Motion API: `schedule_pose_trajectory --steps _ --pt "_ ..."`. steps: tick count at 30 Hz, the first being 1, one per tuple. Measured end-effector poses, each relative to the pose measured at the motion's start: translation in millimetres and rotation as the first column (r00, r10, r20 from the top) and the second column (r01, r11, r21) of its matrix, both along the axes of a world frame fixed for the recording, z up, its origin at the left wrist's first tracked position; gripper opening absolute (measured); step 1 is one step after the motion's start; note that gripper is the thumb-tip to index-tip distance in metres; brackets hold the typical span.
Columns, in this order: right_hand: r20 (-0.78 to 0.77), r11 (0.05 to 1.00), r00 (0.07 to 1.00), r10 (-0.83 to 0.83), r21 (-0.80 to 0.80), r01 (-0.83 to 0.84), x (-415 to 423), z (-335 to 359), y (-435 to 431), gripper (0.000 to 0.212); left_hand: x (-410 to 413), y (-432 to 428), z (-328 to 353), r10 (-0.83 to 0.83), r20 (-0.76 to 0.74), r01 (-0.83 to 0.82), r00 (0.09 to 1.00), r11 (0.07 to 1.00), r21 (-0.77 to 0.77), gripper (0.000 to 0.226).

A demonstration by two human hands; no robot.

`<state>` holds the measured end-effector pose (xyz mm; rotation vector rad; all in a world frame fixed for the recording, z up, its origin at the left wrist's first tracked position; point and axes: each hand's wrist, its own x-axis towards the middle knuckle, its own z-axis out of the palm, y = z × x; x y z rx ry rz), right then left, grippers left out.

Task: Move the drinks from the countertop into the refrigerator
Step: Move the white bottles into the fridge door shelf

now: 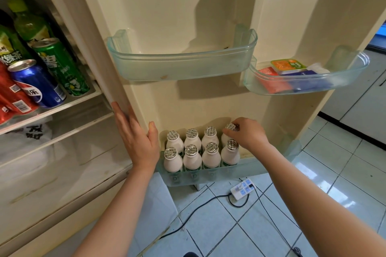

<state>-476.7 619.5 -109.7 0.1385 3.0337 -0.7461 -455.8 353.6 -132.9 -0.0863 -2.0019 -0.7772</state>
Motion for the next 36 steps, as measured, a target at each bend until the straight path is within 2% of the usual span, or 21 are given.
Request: schedule_pose_trajectory --steps 3,15,32,36 --pt "0.003 1.000 1.000 0.017 0.010 -0.017 -1 0 -6 0.050 0 1 0 -0.001 -0.003 0.001 1.000 1.000 -0.001 0.058" --pt "0.000 0.997 1.000 0.030 0.073 -0.030 2 3 -8 0.046 -1 2 0 0.010 -0.010 -0.010 1.000 1.000 0.000 0.057" --pt "0.050 0.999 0.999 0.000 -0.045 0.002 10 -1 -6 0.040 4 7 7 0.014 0.038 -0.015 0.999 0.999 0.043 0.056" --pt "0.045 0.999 0.999 -0.014 -0.043 0.016 16 -3 -7 0.047 6 6 8 0.013 0.054 -0.015 0.998 0.999 0.030 0.055"
